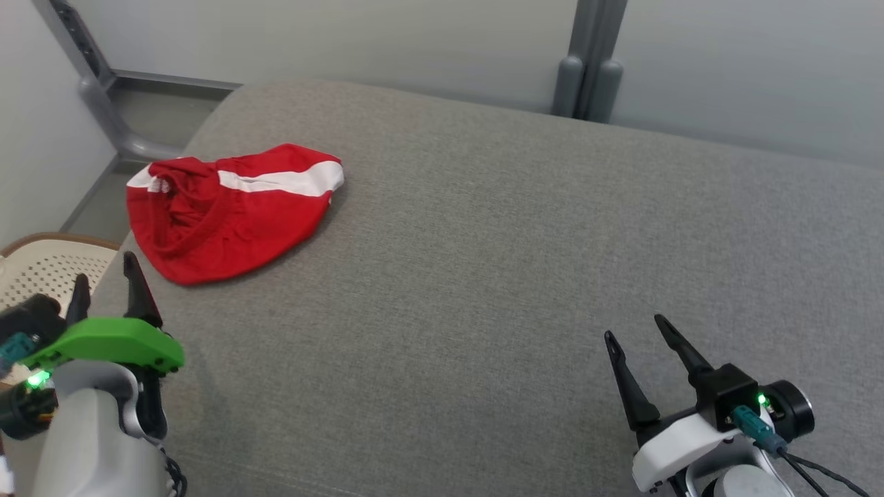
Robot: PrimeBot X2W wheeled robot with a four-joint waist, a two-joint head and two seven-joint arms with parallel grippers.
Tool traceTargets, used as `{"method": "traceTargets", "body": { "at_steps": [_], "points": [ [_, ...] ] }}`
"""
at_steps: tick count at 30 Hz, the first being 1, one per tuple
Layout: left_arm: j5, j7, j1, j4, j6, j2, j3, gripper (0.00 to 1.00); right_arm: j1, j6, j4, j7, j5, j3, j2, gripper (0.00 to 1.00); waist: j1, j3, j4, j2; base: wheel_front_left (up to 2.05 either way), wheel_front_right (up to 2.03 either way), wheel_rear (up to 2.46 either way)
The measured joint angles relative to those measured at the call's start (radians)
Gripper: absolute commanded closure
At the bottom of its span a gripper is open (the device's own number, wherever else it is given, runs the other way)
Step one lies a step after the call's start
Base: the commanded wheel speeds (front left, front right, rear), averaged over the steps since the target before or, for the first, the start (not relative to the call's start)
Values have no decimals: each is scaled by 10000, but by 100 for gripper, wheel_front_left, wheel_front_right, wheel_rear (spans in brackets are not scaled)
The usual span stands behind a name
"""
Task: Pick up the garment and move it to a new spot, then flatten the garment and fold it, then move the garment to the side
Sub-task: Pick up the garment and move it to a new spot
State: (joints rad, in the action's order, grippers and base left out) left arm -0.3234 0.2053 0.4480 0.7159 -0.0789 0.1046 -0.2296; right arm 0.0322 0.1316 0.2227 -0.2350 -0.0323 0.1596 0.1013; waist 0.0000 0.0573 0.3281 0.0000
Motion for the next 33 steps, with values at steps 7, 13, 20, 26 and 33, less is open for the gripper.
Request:
{"method": "traceTargets", "body": {
  "at_steps": [7, 13, 20, 26, 33],
  "points": [
    [-652, -1237, 1627, 1122, 274, 803, -594, 0, 177, 0, -1448, 502, 67, 245, 518, 0, 1, 1215, -853, 0, 0, 0, 0],
    [-1043, -2251, 2724, 1818, 224, 1398, -719, 0, 138, 0, -2692, 855, 128, 249, 746, 0, 1, 2370, -1600, 0, 0, 0, 0],
    [-965, -2495, 3110, 3057, 397, 1954, -637, 0, -5, 0, -3471, 1168, 180, 418, 988, 0, 2, 3296, -2568, 0, 0, 0, 0],
    [-1262, -2736, 3569, 3942, 493, 2004, -861, 24, -267, 2, -3971, 1335, 182, 303, 1081, 0, 1, 3747, -3330, 1, 0, 0, 0],
    [-1333, -2732, 3889, 4358, 384, 2288, -815, 100, -281, 0, -4094, 1394, 178, 280, 1037, 0, 0, 4000, -3844, 1, 0, 0, 0]
  ]
}}
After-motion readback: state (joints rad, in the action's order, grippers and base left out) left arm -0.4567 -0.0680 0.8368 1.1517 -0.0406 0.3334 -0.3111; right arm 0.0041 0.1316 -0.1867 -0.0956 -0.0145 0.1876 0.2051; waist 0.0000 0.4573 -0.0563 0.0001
